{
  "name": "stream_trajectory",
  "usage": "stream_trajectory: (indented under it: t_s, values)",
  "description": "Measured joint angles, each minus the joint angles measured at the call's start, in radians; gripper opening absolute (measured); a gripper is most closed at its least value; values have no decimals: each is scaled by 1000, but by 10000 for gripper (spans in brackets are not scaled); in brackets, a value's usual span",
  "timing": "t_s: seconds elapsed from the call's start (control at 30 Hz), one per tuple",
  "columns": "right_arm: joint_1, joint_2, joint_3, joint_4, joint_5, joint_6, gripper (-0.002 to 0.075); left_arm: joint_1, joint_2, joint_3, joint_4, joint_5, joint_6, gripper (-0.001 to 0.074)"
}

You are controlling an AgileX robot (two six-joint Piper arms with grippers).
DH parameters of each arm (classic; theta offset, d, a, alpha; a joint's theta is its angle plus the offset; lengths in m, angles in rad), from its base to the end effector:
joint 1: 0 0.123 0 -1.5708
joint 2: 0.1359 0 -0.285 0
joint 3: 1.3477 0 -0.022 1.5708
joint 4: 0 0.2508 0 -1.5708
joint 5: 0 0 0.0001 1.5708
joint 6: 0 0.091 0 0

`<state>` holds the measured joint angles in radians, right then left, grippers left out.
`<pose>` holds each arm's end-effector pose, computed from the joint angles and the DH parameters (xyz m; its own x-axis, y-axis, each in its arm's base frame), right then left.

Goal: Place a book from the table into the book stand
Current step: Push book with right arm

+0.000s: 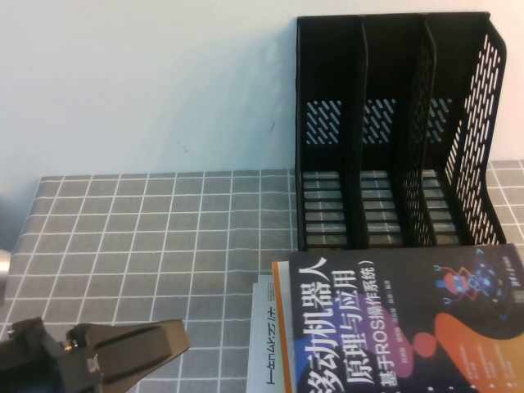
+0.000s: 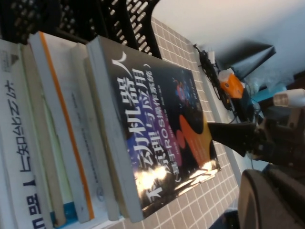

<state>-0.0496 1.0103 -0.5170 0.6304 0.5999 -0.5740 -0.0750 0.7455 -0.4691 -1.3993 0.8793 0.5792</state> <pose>0.1755 0.0217 0.2360 -0.7837 0.0088 -0.6211 -0.1821 0.9527 0.2432 0.1183 -0.0782 0.2947 -0.7820 -0.3749 -0.4979 0.3059 0.4651 -0.8307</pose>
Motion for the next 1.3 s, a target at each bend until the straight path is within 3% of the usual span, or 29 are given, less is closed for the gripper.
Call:
stream_trajectory:
  t_s: [0.17,0.3,0.4,0.5,0.6,0.67,0.73,1.07,1.3]
  values:
    - [0,67,0,216,30,-181,-3,0,34,0,-39,20,30,-3]
    - [0,72,0,295,36,-228,-3,0,69,0,-48,28,35,2]
    - [0,72,0,304,39,-235,-3,0,116,0,-67,55,48,69]
    - [0,78,0,311,50,-237,-3,0,193,0,-97,88,90,249]
    - [0,92,0,322,64,-241,-3,0,293,0,-125,111,143,496]
    - [0,103,0,326,71,-248,-3,0,359,0,-137,117,183,598]
    - [0,111,0,328,73,-255,-3,0,427,-4,-155,117,216,648]
    - [0,120,0,385,73,-304,-3,0,786,-12,-287,232,465,660]
    - [0,120,0,432,79,-333,-3,0,903,-27,-295,247,517,662]
